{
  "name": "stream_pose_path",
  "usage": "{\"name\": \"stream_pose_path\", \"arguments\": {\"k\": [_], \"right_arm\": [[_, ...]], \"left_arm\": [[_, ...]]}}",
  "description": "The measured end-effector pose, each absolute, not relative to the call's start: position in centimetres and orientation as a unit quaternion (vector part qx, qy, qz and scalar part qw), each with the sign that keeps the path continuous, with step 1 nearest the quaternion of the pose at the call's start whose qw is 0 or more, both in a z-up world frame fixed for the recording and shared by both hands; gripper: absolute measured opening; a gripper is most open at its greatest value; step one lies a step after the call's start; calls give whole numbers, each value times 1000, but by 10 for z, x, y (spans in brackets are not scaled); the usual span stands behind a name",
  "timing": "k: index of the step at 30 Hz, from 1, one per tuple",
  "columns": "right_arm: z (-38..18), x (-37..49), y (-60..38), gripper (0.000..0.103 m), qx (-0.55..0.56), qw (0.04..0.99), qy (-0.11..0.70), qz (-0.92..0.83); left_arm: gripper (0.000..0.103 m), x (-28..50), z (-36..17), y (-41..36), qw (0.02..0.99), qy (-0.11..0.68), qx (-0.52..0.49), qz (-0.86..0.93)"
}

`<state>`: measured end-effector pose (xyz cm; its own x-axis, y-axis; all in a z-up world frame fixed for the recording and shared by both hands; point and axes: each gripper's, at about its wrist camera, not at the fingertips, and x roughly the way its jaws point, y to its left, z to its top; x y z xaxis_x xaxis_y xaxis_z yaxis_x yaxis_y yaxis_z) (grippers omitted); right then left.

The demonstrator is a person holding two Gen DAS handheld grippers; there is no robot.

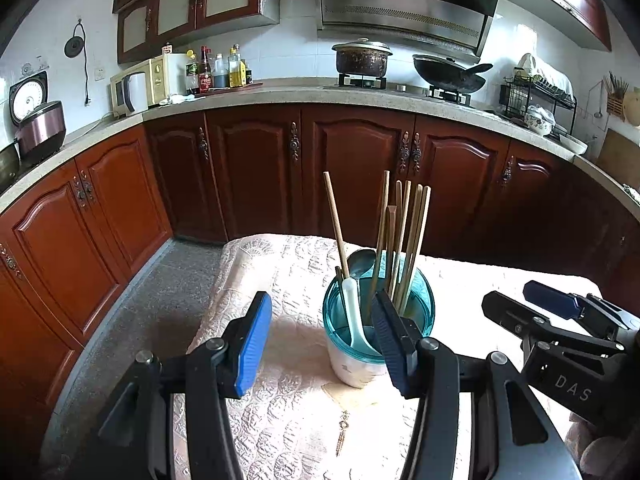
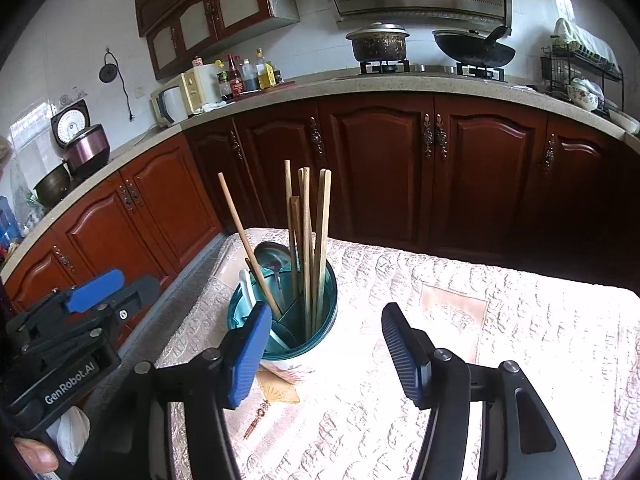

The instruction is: Organize utensils

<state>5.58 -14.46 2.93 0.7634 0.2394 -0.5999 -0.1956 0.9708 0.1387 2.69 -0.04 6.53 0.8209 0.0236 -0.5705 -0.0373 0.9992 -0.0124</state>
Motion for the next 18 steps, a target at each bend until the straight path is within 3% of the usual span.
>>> {"name": "stream_pose_path", "arguments": {"k": [3, 18], "right_arm": [[30, 55, -145, 69, 32, 940, 320, 110], [35, 53, -141, 71, 29, 943, 314, 106]], "left_arm": [[53, 27, 65, -1, 954, 298, -11, 17], [53, 22, 68, 0, 956, 291, -12, 21]]}}
